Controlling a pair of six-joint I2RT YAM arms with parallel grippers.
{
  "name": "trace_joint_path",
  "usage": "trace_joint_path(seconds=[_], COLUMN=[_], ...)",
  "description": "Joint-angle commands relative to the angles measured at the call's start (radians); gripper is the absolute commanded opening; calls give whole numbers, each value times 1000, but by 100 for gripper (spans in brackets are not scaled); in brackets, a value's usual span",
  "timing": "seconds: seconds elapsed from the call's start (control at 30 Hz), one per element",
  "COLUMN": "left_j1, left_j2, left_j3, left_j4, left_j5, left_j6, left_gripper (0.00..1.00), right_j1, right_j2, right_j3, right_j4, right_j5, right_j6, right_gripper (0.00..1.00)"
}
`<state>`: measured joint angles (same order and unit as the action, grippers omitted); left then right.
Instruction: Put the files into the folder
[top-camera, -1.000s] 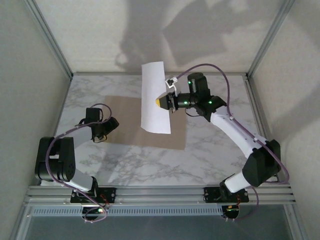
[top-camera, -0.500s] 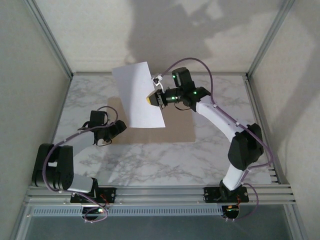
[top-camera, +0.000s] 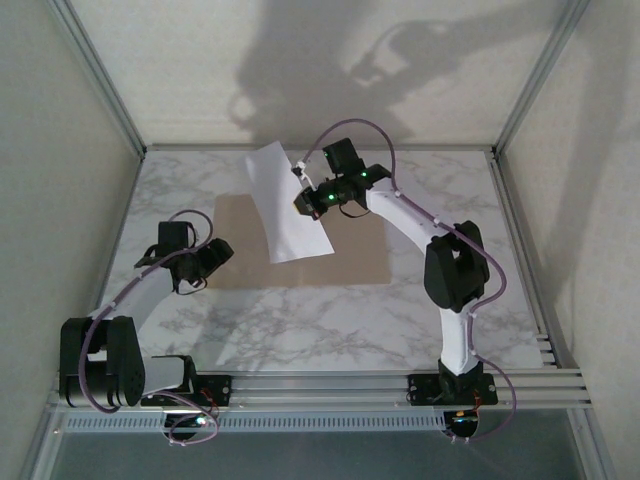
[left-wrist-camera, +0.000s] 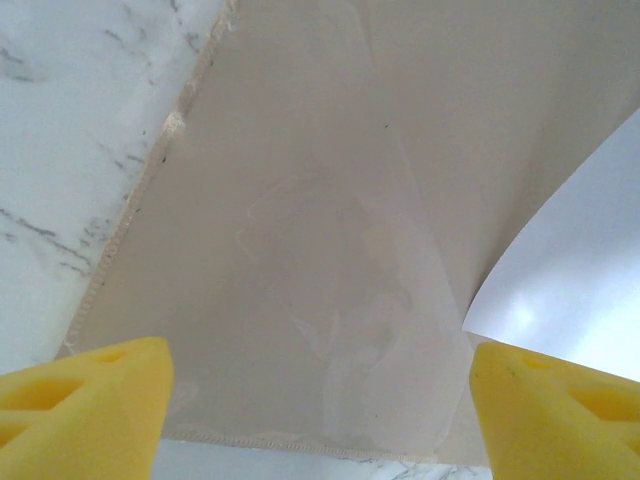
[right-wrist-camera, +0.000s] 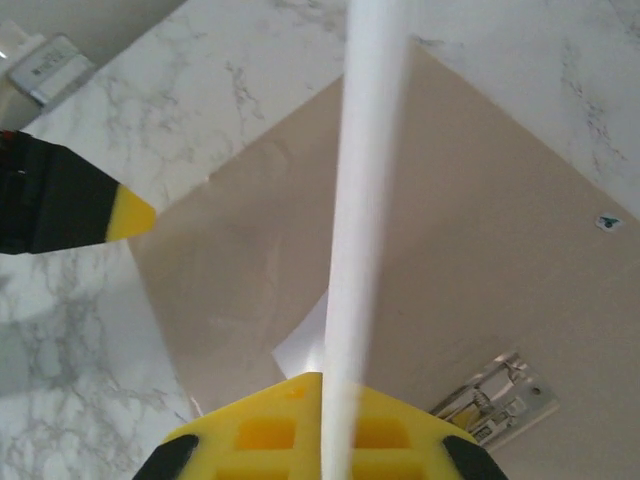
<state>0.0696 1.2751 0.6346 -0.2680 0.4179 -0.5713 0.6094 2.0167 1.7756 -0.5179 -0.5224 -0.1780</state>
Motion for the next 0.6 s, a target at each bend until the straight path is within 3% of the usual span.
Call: trace_joint_path(seconds=[0.0,0.57], left_j1=[13,21], left_j2=[-8,15], left_j3=[10,19], left_j4=[-35,-39], left_j5=[-20,-8], left_j6=[17,30], left_gripper=[78,78], right_j1=[3,3], right_j2=[16,48], right_j3=[50,53], right_j4=[-51,-56], right_j5=[25,-96], right_j6=[-76,-132], right_gripper=[0,0])
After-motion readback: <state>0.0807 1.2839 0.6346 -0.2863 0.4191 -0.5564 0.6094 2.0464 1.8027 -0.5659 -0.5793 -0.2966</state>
